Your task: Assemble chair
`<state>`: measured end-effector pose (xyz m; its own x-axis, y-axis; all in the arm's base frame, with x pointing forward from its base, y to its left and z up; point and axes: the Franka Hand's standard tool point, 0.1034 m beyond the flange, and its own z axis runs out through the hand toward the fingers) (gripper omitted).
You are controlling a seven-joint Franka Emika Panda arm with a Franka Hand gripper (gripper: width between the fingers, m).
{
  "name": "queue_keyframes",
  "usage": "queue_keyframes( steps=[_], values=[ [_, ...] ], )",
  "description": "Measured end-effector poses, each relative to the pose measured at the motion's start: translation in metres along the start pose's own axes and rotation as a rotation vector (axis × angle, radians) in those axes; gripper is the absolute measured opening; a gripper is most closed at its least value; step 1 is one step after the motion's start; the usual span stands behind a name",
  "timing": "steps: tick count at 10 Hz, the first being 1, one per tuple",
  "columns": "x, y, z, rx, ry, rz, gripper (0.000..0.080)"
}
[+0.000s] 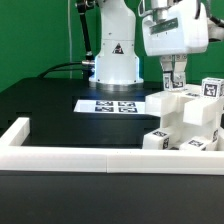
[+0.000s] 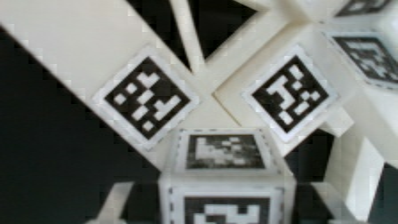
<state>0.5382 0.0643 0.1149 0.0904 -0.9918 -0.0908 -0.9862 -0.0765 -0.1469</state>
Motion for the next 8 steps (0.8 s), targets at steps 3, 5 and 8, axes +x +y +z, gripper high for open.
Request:
queue_keyframes(
  steps=[3,5,8],
  values=[
    [-0.0072,0.0004,0.0009,-0.001,-0.004,0.223,0.0288],
    [-0.0073,0.0004,0.0010,-0.001,-0.007,0.347,0.0288],
    [-0.0073,0.0007,0.0016,-0.001,-0.010,0.302,0.0476]
  ],
)
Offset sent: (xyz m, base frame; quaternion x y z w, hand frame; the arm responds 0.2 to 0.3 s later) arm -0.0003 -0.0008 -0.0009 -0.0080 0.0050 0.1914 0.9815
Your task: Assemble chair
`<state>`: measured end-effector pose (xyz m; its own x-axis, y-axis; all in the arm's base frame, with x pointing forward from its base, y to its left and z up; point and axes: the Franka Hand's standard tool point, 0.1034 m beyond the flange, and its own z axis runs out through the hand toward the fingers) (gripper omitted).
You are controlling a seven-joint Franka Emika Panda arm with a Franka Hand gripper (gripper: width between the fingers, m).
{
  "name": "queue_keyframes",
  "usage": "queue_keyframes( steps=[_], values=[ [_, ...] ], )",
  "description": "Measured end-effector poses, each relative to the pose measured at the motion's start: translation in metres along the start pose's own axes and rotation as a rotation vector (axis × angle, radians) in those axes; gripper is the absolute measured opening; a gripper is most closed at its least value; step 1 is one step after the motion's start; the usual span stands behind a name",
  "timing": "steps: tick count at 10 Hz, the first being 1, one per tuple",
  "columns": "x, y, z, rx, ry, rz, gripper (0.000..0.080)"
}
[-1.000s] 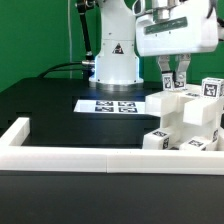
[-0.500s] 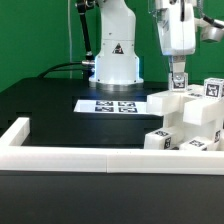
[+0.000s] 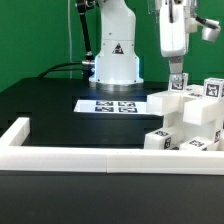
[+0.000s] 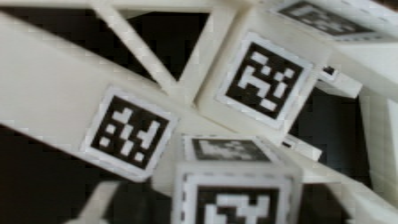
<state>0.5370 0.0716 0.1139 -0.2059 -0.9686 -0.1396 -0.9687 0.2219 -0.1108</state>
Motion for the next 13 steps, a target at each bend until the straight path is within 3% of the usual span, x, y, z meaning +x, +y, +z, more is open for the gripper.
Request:
queue_keyframes(
  steps=[1,2,3,13],
  values=[
    [0.0003,0.0003,-0.0002,-0.011,-0.002,-0.038,0.0476],
    [0.0001,-0.0004,-0.0012,-0.029,-0.005,-0.136,0.0596],
    [-0.0014,-0.0015,-0.0015,-0.037,-0.005,-0.270,0.0637],
    [-0.0015,-0.0040,-0.0024,-0.054,-0.016,-1.157,0.0649]
  ],
)
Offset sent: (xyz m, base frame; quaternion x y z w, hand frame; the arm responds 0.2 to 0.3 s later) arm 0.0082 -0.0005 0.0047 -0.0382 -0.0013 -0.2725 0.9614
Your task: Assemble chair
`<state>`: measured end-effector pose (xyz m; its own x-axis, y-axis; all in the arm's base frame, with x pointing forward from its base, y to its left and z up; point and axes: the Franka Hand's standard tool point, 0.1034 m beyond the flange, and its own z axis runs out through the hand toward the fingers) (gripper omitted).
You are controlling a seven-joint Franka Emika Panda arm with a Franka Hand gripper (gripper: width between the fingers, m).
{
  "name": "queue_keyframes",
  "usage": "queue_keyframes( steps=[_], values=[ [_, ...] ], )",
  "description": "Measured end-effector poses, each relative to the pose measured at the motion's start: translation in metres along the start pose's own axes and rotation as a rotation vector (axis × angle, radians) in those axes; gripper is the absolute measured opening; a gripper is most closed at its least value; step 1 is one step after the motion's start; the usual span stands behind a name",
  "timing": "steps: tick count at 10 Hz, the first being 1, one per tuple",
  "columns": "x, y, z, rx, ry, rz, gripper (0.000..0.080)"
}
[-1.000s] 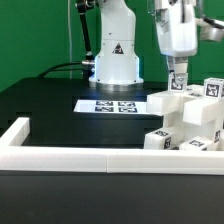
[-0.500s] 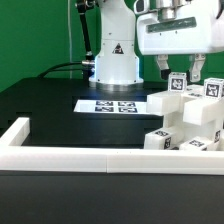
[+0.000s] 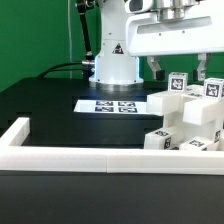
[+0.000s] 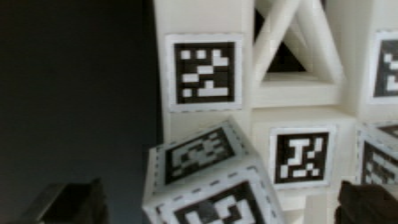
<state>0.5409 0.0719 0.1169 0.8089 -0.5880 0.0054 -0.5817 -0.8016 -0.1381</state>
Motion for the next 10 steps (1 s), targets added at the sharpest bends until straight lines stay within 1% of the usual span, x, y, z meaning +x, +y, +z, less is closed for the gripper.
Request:
queue_keyframes(
  steps=[1,2,3,5,6,7,8,9,10],
  values=[
    [-0.0001,0.0006,0.0007,-0.015,0.004,-0.086,0.0649],
    [-0.0005,0.0004,0.0008,-0.038,0.012,-0.157,0.0649],
    [-0.0004,0.0007,0.0010,-0.050,0.016,-0.225,0.0649],
    [0.0001,0.0022,0.0017,-0.052,0.019,-0.356,0.0649],
    [0.0002,0.0024,0.0017,-0.052,0.019,-0.357,0.0555],
    [0.0002,0.0024,0.0017,-0.052,0.019,-0.357,0.0555],
    [0.0002,0.0023,0.0017,-0.052,0.019,-0.357,0.0386],
    [0.0002,0.0022,0.0016,-0.051,0.019,-0.342,0.0285],
    [0.0003,0.0022,0.0016,-0.050,0.020,-0.326,0.0285]
  ],
)
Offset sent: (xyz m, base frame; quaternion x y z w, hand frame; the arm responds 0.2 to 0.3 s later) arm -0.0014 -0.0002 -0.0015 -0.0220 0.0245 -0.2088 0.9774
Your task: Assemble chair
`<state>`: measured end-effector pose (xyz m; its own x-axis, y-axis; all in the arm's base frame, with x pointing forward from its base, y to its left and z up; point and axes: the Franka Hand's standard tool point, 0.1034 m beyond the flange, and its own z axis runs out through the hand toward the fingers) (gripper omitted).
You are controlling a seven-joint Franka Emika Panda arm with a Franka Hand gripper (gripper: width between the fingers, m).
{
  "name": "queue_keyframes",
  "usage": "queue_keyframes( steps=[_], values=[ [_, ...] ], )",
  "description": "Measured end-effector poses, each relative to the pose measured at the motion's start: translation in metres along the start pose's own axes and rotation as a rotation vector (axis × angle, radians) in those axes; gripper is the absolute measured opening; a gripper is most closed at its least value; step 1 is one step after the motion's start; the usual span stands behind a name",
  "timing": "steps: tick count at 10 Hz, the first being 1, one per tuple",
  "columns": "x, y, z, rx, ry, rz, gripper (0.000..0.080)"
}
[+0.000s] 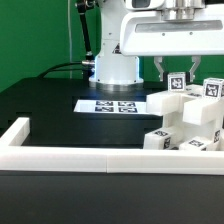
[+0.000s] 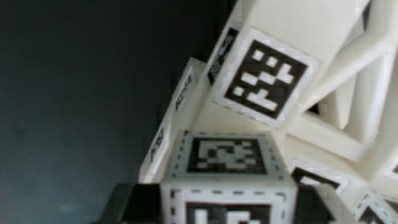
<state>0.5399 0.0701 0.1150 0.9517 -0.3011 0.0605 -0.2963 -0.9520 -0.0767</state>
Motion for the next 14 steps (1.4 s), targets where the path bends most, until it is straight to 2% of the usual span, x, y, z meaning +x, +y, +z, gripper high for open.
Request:
queue_keyframes(
  steps=[2,12,14],
  values=[
    [0.0000,0.0000,0.0000,0.000,0.000,0.001,0.0285],
    [-0.0037,-0.0074,0.0018,0.018,0.020,0.947,0.0287],
    [-0.0041,-0.0085,0.0018,0.032,0.007,1.100,0.0287]
  ],
)
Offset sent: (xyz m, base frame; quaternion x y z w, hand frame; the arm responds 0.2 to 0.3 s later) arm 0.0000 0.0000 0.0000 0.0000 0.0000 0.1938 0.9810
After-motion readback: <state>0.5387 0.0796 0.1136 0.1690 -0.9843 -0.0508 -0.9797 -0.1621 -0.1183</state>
